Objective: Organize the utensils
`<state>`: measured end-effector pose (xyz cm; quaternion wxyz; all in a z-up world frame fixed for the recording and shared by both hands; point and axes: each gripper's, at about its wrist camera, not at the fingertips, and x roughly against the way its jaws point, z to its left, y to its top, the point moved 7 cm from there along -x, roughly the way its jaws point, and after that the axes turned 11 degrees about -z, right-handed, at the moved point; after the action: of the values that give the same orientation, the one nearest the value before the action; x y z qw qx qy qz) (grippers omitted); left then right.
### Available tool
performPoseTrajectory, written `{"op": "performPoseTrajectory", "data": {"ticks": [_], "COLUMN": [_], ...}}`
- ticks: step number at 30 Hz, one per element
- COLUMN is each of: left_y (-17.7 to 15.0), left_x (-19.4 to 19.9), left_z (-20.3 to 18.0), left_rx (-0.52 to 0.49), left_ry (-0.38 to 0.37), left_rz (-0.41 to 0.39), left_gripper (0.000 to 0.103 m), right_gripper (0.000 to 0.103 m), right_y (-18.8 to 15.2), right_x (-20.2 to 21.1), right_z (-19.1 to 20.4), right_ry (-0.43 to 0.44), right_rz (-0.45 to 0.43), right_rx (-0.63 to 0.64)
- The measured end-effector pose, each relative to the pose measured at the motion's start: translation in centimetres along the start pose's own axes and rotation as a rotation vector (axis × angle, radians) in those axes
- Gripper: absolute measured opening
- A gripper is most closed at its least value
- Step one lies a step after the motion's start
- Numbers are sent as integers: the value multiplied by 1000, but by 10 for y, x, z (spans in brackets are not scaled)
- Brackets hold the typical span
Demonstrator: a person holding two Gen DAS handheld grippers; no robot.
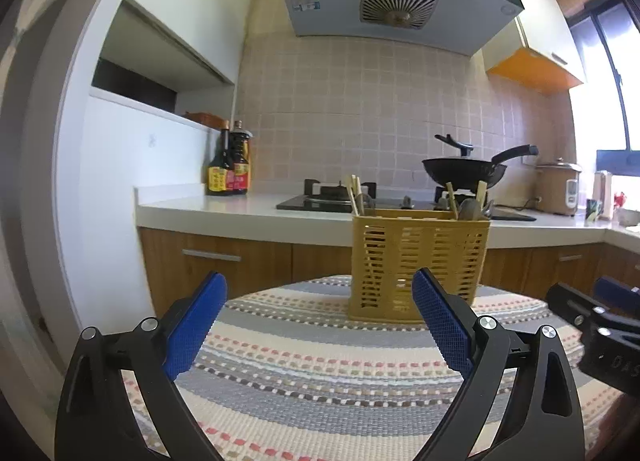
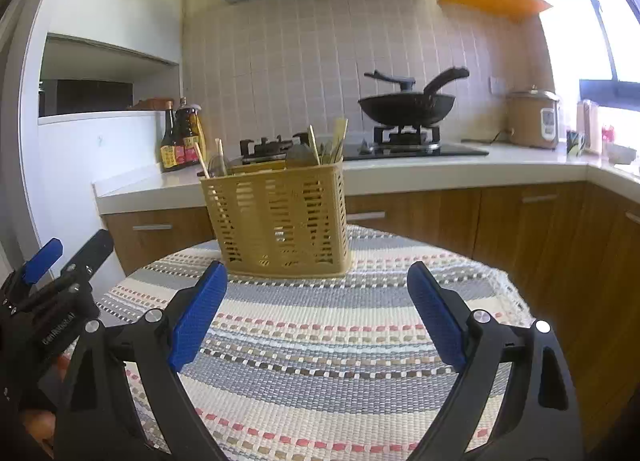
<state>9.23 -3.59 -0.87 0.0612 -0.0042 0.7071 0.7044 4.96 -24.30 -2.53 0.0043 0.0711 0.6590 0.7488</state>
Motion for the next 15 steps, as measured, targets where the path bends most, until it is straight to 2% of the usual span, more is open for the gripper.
{"op": "performPoseTrajectory", "data": {"ticks": [5,8,10,15], "left_y": [-4,-5,-7,-2], "left_x": [2,1,0,7], "left_z": [17,25,24,17], "left_rx": [25,86,82,50], "left_ry": [80,67,58,48], "left_rz": [29,40,55,17], "left_gripper": [95,95,95,95], "right_gripper": [87,87,87,87], "right_y": [-1,-4,-3,-2], "right_x": [2,-7,-2,-2], "right_z": [3,2,-1,-3], "right_ry": [-12,0,-4,-3], "right_rz": [1,33,23,18], "right_rx": [25,10,4,-5]}}
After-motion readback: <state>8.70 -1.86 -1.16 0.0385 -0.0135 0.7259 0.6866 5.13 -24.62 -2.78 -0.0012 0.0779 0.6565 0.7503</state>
